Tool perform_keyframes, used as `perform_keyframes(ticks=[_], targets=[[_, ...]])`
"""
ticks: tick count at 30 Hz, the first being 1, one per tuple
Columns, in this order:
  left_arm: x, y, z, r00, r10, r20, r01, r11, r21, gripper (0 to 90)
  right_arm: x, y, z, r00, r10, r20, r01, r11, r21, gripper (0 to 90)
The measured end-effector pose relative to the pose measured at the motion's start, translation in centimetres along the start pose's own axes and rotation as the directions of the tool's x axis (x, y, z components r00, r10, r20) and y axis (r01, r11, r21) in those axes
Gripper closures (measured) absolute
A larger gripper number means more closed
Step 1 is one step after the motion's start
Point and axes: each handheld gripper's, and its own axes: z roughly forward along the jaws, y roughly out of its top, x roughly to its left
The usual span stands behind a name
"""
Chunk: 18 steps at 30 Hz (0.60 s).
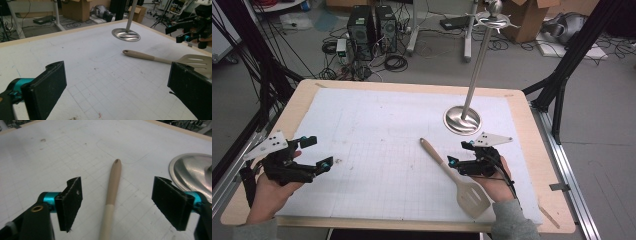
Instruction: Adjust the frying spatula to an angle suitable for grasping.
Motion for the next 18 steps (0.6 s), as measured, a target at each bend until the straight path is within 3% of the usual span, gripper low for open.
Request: perform_keyframes(ticks=[5, 18], targets=[[0.1, 0.0, 0.2, 1.0000, 0.004, 0.005, -0.004, 1.0000, 0.008, 2.6, 1.0, -0.1, -0.6, 0.9999, -0.017, 0.003, 0.017, 1.000, -0.013, 15.1], [0.2, -0.1, 0.2, 1.0000, -0.003, 0.007, 0.003, 1.0000, 0.002, 2.6, 1.6, -0.5, -2.4, 0.9997, -0.018, 0.014, 0.019, 0.998, -0.060, 13.8]])
